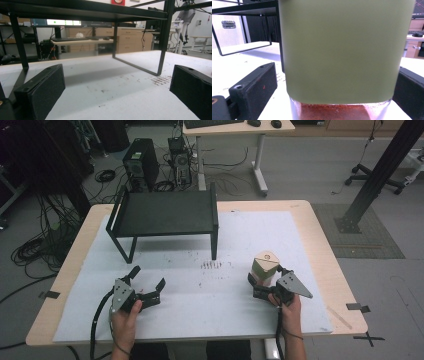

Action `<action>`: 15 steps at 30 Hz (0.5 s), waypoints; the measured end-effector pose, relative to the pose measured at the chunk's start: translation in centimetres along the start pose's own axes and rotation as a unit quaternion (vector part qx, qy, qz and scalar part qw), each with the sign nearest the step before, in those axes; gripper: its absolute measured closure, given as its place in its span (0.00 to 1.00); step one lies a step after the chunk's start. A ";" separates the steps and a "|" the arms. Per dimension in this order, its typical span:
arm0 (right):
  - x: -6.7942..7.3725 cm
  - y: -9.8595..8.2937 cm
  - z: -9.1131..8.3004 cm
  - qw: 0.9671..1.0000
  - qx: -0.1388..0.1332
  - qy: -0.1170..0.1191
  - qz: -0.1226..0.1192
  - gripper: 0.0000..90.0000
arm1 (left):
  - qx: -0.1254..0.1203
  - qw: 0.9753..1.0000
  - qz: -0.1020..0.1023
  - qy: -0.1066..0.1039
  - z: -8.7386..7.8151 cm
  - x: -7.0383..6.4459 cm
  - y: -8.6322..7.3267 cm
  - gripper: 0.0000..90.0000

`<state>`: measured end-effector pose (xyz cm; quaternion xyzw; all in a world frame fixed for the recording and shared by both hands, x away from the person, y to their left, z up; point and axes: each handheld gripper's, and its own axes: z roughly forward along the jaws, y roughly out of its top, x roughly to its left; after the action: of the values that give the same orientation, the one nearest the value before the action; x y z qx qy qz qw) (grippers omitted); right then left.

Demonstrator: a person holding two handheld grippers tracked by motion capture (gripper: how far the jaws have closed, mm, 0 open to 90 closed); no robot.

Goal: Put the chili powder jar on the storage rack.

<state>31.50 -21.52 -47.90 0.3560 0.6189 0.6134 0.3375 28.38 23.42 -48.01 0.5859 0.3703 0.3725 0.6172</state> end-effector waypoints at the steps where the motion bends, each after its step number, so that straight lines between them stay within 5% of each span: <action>1: 0.0 0.0 0.0 1.000 0.000 0.000 0.000 0.01 | 0.000 1.000 0.001 0.000 0.0 0.0 0.0 0.00; 15: 0.0 0.0 0.0 1.000 -0.004 -0.002 -0.002 0.00 | 0.000 1.000 0.000 0.000 0.0 0.0 0.0 0.00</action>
<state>31.44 -21.49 -47.92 0.3545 0.6168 0.6142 0.3414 28.38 23.41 -48.01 0.5860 0.3704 0.3727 0.6168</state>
